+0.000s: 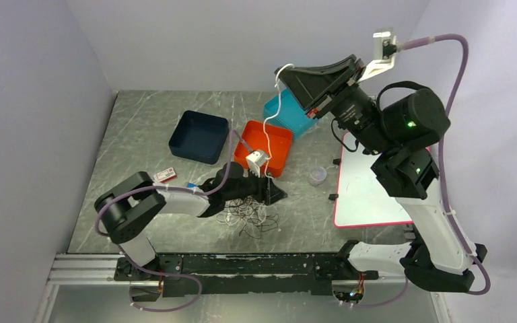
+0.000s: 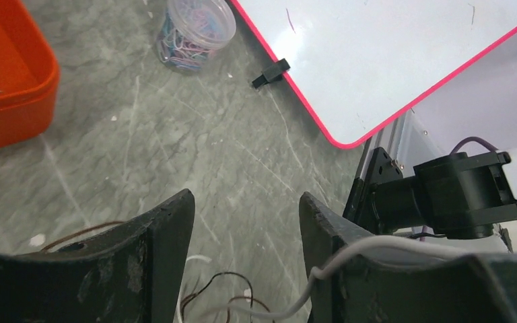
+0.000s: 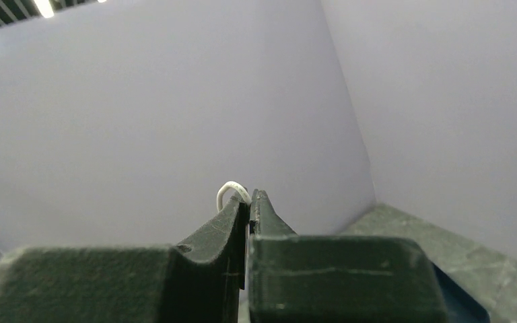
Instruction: Untangle the cables
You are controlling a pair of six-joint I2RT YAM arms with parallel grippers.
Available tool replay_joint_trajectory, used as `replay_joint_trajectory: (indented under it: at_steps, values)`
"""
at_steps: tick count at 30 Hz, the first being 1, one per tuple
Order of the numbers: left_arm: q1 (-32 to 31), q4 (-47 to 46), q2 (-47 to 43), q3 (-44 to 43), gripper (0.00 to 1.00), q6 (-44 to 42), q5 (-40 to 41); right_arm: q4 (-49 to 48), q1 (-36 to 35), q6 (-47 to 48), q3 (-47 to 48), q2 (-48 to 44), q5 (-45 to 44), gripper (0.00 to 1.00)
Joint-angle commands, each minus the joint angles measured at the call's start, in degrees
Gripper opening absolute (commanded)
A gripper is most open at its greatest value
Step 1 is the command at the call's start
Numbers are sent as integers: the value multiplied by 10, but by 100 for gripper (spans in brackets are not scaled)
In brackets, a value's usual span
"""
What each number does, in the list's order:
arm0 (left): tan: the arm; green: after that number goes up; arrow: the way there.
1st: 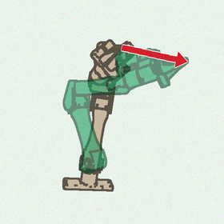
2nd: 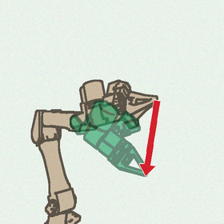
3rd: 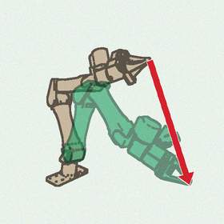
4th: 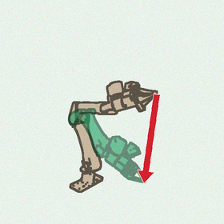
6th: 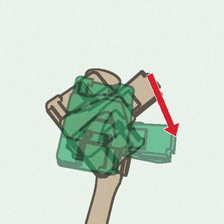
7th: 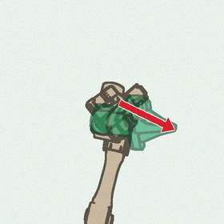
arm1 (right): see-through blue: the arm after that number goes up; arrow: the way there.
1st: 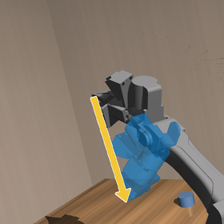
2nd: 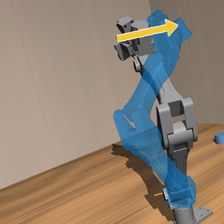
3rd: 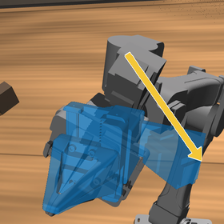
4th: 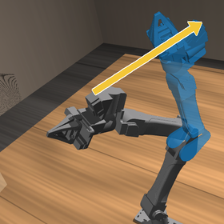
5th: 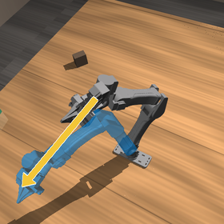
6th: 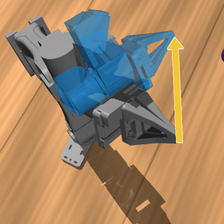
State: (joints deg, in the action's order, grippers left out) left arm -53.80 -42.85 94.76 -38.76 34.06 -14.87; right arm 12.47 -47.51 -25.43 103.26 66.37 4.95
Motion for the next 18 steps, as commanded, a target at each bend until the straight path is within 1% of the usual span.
replay_joint_trajectory:
  at_steps: [1, 5, 8, 11, 18]
  values:
    - [-17, -51, 48, -32, 62, 4, -26, -42, -2, -6, 48, 5, 1, 0]
    - [-23, -74, 81, -17, 58, 18, -28, -38, -2, 2, 92, 17, -3, 0]
    - [-26, -96, 89, 10, 57, 31, -27, -32, -2, 20, 127, 24, -17, 0]
    - [-33, -105, 80, 45, 57, 37, -18, -22, -2, 45, 156, 30, -44, 0]
    - [-51, -86, 27, 127, 57, 37, 16, -19, -3, 102, 199, 34, -100, 0]
